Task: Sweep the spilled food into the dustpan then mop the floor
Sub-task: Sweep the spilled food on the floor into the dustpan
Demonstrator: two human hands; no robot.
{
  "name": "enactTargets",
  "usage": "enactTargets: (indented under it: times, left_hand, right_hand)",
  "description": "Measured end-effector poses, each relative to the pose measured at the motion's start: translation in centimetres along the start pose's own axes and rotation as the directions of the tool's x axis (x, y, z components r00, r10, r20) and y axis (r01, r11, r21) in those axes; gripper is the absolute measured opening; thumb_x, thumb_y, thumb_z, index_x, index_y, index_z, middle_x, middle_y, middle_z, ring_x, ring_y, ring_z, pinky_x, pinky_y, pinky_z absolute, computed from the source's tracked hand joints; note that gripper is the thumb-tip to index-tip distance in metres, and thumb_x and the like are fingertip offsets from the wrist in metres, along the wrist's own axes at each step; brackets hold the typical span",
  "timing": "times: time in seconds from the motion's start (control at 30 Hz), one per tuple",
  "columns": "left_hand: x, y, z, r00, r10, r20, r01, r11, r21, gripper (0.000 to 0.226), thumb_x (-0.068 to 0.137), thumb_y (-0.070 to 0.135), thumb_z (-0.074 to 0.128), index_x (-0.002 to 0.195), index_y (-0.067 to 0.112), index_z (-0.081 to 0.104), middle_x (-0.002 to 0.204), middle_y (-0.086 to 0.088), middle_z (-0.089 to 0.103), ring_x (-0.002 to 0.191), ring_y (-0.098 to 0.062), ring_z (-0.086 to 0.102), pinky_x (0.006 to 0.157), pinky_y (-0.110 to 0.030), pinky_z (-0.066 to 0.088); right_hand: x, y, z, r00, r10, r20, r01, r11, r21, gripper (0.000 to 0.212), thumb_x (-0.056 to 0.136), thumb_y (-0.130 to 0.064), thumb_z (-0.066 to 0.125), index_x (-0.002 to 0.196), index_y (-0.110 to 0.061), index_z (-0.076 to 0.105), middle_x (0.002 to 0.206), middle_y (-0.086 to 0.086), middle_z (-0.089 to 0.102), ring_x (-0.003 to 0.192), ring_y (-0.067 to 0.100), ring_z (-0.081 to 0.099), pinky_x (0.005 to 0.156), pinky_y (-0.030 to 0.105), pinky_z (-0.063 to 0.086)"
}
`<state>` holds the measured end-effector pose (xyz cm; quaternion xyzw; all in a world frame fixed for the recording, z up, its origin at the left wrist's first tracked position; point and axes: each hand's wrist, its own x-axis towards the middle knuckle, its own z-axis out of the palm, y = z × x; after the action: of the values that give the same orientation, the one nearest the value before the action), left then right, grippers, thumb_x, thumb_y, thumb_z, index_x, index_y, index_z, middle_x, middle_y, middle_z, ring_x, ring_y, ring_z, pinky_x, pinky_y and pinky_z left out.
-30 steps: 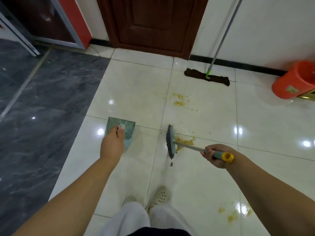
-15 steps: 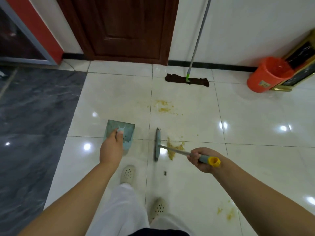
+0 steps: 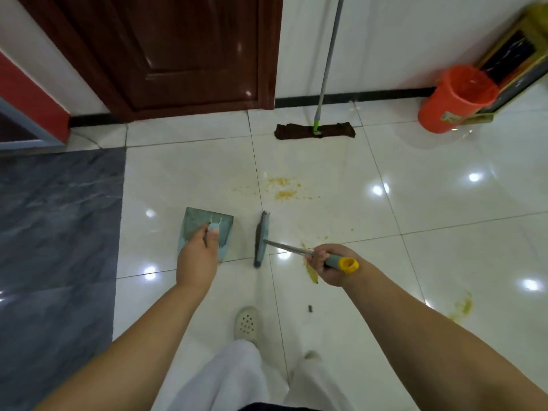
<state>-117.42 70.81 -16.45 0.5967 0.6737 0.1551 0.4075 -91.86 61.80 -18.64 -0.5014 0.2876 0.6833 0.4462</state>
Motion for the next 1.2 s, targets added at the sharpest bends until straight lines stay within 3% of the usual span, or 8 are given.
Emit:
enactTargets:
  times: [0.07, 0.17, 0.3, 0.47, 0.8, 1.0, 1.2]
  left_hand:
    - [1.2, 0.3, 0.0, 0.999, 0.016, 0.043, -0.017, 1.000, 0.012, 0.048, 0.098, 0.050, 0.030, 0.122, 0.019, 0.057, 0.096, -0.012, 0.068, 0.090, -0.031, 0.064, 0.075, -0.034, 0.049]
    - [3.0, 0.9, 0.6, 0.993, 0.061, 0.099, -0.064, 0.997, 0.031, 0.049, 0.098, 0.050, 0.029, 0.125, 0.019, 0.056, 0.100, -0.012, 0.068, 0.091, -0.030, 0.063, 0.072, -0.031, 0.046]
    - [4.4, 2.1, 1.7, 0.978, 0.111, 0.177, -0.122, 0.991, 0.054, 0.052, 0.098, 0.049, 0.029, 0.129, 0.017, 0.055, 0.104, -0.015, 0.068, 0.096, -0.031, 0.062, 0.077, -0.033, 0.047]
    - [4.8, 4.0, 3.6, 0.956, 0.138, 0.257, -0.160, 0.985, 0.066, 0.051, 0.098, 0.047, 0.031, 0.137, 0.020, 0.049, 0.107, -0.017, 0.068, 0.099, -0.033, 0.062, 0.081, -0.035, 0.048]
    - [3.0, 7.8, 7.9, 0.910, 0.185, 0.371, -0.222, 0.973, 0.059, 0.048, 0.099, 0.045, 0.033, 0.136, 0.019, 0.050, 0.112, -0.008, 0.068, 0.098, -0.029, 0.065, 0.084, -0.035, 0.050]
    - [1.6, 10.3, 10.6, 0.901, 0.197, 0.388, -0.240, 0.968, 0.068, 0.049, 0.099, 0.047, 0.032, 0.136, 0.021, 0.050, 0.109, -0.009, 0.069, 0.094, -0.028, 0.065, 0.075, -0.031, 0.047]
    - [0.5, 12.9, 13.7, 0.923, 0.200, 0.330, -0.239, 0.968, 0.081, 0.049, 0.099, 0.046, 0.032, 0.137, 0.020, 0.050, 0.112, -0.010, 0.068, 0.100, -0.030, 0.064, 0.078, -0.030, 0.045]
  right_hand:
    - [0.1, -0.5, -0.2, 1.000, -0.008, -0.010, 0.008, 0.995, 0.095, 0.018, 0.098, -0.004, 0.034, 0.096, 0.010, 0.045, 0.055, 0.015, 0.047, 0.022, 0.011, 0.042, 0.027, 0.013, 0.037]
    - [-0.4, -1.3, -0.9, 0.998, -0.048, -0.044, 0.055, 0.979, 0.196, 0.018, 0.099, -0.006, 0.034, 0.097, 0.008, 0.044, 0.067, 0.018, 0.049, 0.021, 0.012, 0.041, 0.026, 0.013, 0.037]
    - [-1.3, -2.0, -3.3, 0.991, -0.098, -0.087, 0.123, 0.926, 0.357, 0.014, 0.100, -0.008, 0.036, 0.102, 0.005, 0.042, 0.045, 0.018, 0.049, 0.022, 0.012, 0.040, 0.026, 0.014, 0.037]
    - [-2.7, -1.7, -6.9, 0.984, -0.117, -0.131, 0.169, 0.829, 0.534, 0.020, 0.100, -0.008, 0.038, 0.100, 0.011, 0.043, 0.068, 0.006, 0.039, 0.023, 0.013, 0.039, 0.028, 0.014, 0.039]
    - [-6.2, -1.0, -10.7, 0.983, -0.139, -0.117, 0.181, 0.714, 0.676, 0.019, 0.098, -0.010, 0.039, 0.097, 0.009, 0.043, 0.067, 0.005, 0.038, 0.024, 0.014, 0.041, 0.029, 0.015, 0.039]
    - [-9.6, -4.2, -12.6, 0.986, -0.161, -0.029, 0.144, 0.768, 0.624, 0.010, 0.086, 0.001, 0.039, 0.092, 0.007, 0.045, 0.052, 0.009, 0.041, 0.026, 0.013, 0.042, 0.031, 0.011, 0.039]
    - [-9.7, -11.8, -13.6, 0.984, -0.172, -0.038, 0.175, 0.936, 0.305, 0.016, 0.098, -0.009, 0.036, 0.090, 0.002, 0.044, 0.044, 0.011, 0.048, 0.025, 0.007, 0.042, 0.029, 0.012, 0.038]
